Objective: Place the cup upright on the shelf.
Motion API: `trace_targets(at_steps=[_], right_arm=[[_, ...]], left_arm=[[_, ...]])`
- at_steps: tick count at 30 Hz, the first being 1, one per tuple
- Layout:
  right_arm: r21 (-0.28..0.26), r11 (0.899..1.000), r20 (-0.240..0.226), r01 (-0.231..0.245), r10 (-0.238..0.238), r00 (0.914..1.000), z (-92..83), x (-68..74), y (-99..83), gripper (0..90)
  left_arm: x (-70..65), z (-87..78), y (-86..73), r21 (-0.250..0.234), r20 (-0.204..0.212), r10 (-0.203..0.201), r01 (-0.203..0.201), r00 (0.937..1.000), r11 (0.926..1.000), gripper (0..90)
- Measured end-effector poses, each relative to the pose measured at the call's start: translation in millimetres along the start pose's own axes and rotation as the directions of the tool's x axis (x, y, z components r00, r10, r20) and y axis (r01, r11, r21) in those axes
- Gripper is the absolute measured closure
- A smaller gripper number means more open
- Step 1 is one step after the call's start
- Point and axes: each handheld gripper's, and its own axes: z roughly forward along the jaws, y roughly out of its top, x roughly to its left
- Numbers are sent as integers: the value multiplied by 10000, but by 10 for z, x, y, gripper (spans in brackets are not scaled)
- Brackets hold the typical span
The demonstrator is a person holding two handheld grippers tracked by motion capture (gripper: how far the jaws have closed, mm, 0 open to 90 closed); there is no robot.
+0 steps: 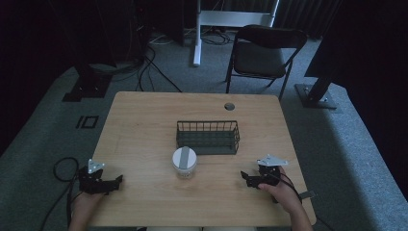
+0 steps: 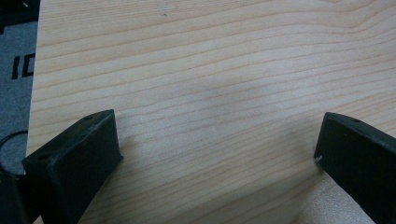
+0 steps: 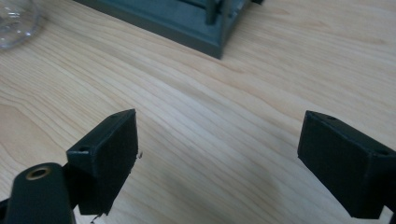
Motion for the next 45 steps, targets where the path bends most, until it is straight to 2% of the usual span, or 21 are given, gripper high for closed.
trace_targets(at_steps=[10,22,28,38,41,45], right_arm=[[-209,9995,-544,238,-249,9982,100,165,105,121],[-249,9967,-1137,768,-792,9904,221,370,202,121],[-422,9965,-1449,716,-770,9864,277,463,243,121],[-421,9922,-1797,1172,-1229,9760,381,608,284,121],[-444,9887,-1923,1434,-1493,9699,416,674,303,121],[-538,9863,-2283,1558,-1641,9597,452,759,334,121]], left_arm=[[0,0,0,2,0,3,-3,10000,10000,2],[0,0,0,0,1,0,0,10000,10000,2],[0,0,0,-1,0,-2,2,10000,10000,2],[1,0,0,0,0,9,-9,10000,10000,2],[1,0,0,-1,-1,11,-11,10000,10000,2],[1,0,0,-1,-1,9,-9,10000,10000,2]])
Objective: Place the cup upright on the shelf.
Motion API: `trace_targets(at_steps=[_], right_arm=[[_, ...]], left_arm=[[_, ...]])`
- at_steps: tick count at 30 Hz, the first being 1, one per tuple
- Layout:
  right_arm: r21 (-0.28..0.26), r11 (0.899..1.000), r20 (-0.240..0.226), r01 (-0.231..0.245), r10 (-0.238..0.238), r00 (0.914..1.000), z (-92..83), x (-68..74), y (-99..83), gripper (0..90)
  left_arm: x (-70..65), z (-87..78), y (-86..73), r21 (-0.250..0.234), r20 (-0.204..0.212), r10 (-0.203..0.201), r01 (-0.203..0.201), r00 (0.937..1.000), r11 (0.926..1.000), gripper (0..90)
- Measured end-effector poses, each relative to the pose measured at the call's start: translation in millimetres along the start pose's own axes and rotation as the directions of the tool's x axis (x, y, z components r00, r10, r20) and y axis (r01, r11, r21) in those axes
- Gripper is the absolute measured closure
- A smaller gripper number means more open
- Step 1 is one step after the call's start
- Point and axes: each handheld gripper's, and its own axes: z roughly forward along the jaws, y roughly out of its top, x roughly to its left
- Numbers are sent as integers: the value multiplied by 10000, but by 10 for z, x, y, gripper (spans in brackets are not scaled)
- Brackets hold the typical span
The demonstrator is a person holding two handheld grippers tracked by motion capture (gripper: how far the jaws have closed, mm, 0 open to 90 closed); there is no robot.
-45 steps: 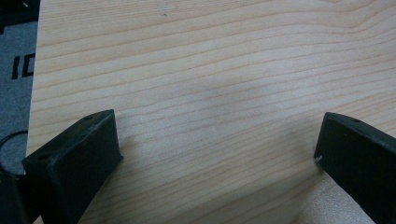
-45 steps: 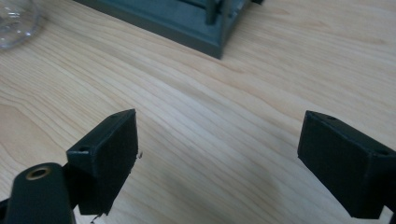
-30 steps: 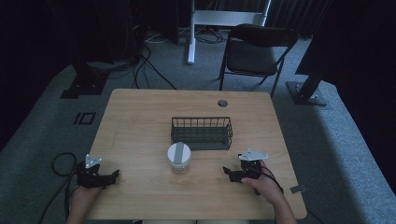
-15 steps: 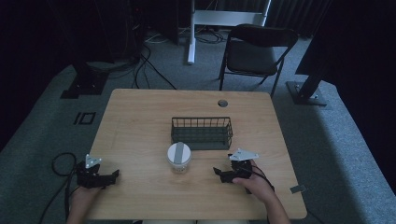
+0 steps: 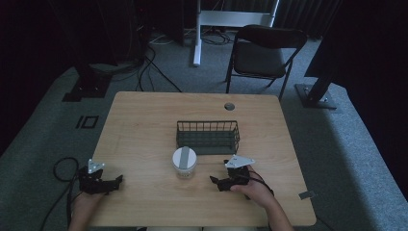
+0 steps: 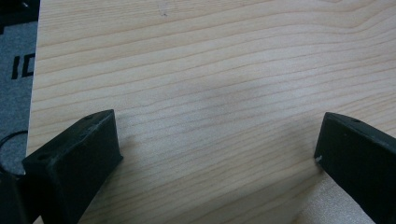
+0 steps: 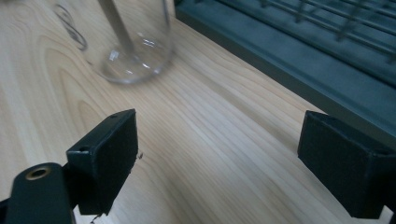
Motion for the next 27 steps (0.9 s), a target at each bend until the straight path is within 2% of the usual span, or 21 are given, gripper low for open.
trace_targets(at_steps=[4,12,17,21,27], right_arm=[[-143,9999,-268,47,-51,9996,58,58,57,121],[-328,9972,-741,674,-697,9948,180,192,142,121],[-525,9965,-930,648,-694,9932,247,252,210,121],[-564,9949,-1134,840,-900,9895,312,321,280,121],[-637,9940,-1317,887,-965,9866,398,376,346,121]], left_arm=[[0,0,0,-3,2,-3,3,10000,10000,2],[0,0,0,-2,0,3,-3,10000,10000,2],[0,0,0,1,-2,3,-3,10000,10000,2],[0,0,0,1,3,1,-1,10000,10000,2],[0,0,0,3,-2,4,-4,10000,10000,2]])
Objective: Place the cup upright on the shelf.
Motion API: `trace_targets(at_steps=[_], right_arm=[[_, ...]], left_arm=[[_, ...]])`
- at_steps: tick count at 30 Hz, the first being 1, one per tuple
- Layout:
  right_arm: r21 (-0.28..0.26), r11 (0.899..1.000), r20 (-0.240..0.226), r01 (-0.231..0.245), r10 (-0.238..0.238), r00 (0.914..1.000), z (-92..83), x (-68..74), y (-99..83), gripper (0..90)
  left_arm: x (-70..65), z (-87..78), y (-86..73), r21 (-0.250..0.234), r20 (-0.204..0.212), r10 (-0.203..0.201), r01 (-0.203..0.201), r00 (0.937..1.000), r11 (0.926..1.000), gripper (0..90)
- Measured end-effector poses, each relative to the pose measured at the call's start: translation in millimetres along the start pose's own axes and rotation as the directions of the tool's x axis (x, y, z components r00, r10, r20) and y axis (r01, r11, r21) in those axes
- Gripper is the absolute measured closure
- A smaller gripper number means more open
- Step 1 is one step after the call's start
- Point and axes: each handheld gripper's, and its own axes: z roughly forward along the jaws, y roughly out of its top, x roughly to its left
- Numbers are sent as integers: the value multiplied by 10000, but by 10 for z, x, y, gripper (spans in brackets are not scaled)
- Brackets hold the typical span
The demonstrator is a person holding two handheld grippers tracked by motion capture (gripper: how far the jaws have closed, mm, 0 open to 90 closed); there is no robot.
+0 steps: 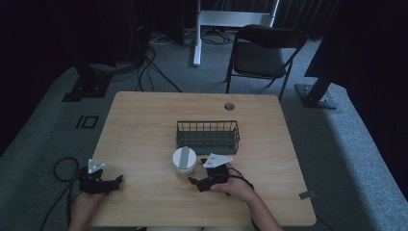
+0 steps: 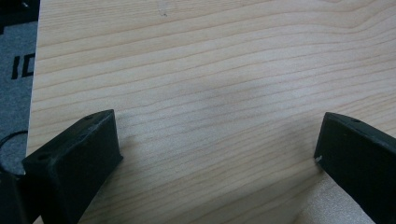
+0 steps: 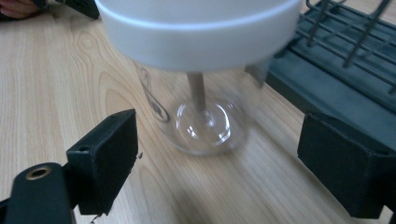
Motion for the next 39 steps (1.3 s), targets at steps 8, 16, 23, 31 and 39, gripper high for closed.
trace_targets(at_steps=[8,16,23,31,39], right_arm=[[-199,9998,-199,93,-97,9998,107,34,96,121],[-476,9988,-193,86,-95,9998,216,53,129,121],[-571,9983,-187,89,-100,9998,280,60,150,149],[-594,9982,-198,92,-104,9997,333,80,176,165],[-490,9984,-253,-293,281,9993,379,101,211,159]], left_arm=[[0,0,0,-2,3,0,0,10000,10000,2],[0,0,0,0,2,-3,3,10000,10000,2],[0,0,0,-2,5,-3,3,10000,10000,2],[0,0,0,0,6,-6,6,10000,10000,2],[0,0,0,-3,3,-3,3,10000,10000,2]])
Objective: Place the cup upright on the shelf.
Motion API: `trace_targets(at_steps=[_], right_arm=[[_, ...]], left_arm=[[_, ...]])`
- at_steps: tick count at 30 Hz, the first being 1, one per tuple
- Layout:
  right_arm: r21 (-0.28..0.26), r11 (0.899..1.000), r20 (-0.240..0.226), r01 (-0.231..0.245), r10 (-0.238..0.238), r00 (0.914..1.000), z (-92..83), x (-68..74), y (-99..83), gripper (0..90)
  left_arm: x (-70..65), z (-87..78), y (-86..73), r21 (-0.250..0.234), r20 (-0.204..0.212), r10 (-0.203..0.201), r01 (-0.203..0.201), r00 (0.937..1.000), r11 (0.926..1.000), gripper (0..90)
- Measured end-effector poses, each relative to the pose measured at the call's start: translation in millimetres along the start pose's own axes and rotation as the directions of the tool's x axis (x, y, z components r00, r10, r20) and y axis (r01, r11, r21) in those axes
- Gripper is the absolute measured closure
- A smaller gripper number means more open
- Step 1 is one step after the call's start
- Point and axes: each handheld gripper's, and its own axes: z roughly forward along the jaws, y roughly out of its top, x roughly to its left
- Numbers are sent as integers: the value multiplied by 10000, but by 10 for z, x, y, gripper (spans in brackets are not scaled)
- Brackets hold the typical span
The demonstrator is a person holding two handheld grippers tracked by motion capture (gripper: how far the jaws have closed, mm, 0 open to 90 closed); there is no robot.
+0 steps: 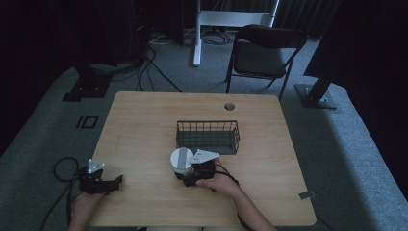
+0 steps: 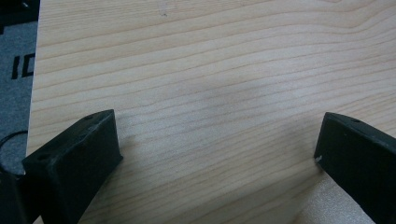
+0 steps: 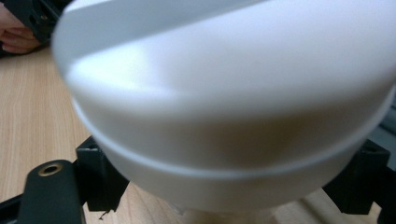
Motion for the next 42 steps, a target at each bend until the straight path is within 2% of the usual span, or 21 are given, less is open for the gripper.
trace_targets(at_steps=[4,8,10,13,15,17,20,23,24,25,29,36,42], right_arm=[[178,9998,-157,-126,129,9998,30,15,17,156],[-131,9998,52,-174,175,9998,20,24,44,184],[-97,9996,32,-262,262,9997,13,18,60,184],[-61,9998,243,183,-182,9995,8,49,71,185],[-4,10000,-19,51,-51,10000,7,59,82,185],[-66,9999,89,145,-145,9999,2,79,98,184],[-112,9999,-81,93,-94,9999,-18,98,147,185],[-198,9997,-15,113,-113,9999,-34,112,188,185],[-141,9998,-84,153,-154,9998,-42,114,211,185],[-266,9996,38,21,-20,10000,-57,110,257,185],[-359,9993,68,132,-129,9999,-102,112,357,185],[-817,9966,236,96,-77,9997,-214,105,535,185],[-1318,9908,591,303,-227,9980,-372,59,768,185]], left_arm=[[0,0,0,0,0,-1,1,10000,10000,2],[0,0,0,-1,2,-2,2,10000,10000,2],[0,0,0,-3,1,-5,5,10000,10000,2],[0,0,0,-1,0,-6,6,10000,10000,2],[0,0,0,1,2,0,0,10000,10000,2],[0,0,0,0,2,-1,1,10000,10000,2],[0,0,0,-1,1,-6,6,10000,10000,2],[0,0,0,-1,1,-2,2,10000,10000,2],[0,0,0,2,1,-2,2,10000,10000,2],[0,0,0,2,3,-1,1,10000,10000,2],[0,0,0,1,3,-1,1,10000,10000,2],[0,1,0,-12,-5,-5,5,10000,10000,2],[0,0,1,-1,-1,0,0,10000,10000,2]])
